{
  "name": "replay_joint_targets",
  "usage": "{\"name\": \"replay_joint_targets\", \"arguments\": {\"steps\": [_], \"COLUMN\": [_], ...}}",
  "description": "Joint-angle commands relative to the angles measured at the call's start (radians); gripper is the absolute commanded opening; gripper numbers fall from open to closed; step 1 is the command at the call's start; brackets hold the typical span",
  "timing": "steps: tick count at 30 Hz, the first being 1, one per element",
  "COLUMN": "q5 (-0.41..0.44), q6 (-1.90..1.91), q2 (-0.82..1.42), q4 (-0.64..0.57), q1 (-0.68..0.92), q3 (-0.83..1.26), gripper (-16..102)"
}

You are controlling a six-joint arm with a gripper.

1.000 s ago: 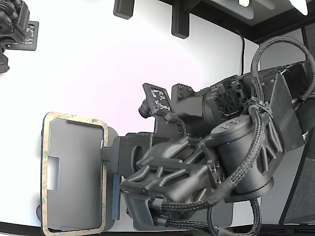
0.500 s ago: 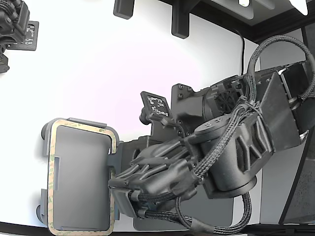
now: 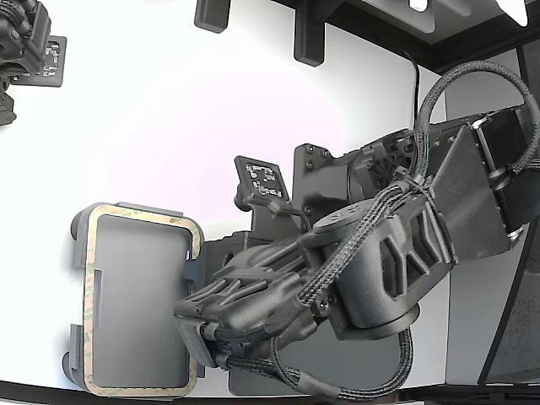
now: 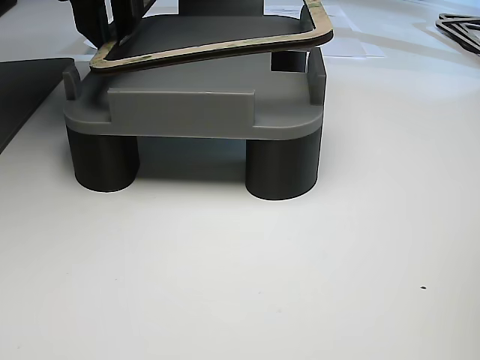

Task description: Move top rectangular frame to the holder.

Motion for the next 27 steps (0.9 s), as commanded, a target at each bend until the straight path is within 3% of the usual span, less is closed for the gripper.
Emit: {"name": "replay_joint_targets", "arguments": {"steps": [1, 27], "q5": [0.0, -0.005], "q6": [-0.002, 0.02], "q2": [0.025, 0.005], "q4": [0.011, 0.011], "q1": [-0.015, -0.006], "q3": [-0.021, -0.011], "gripper": [-12, -12]}}
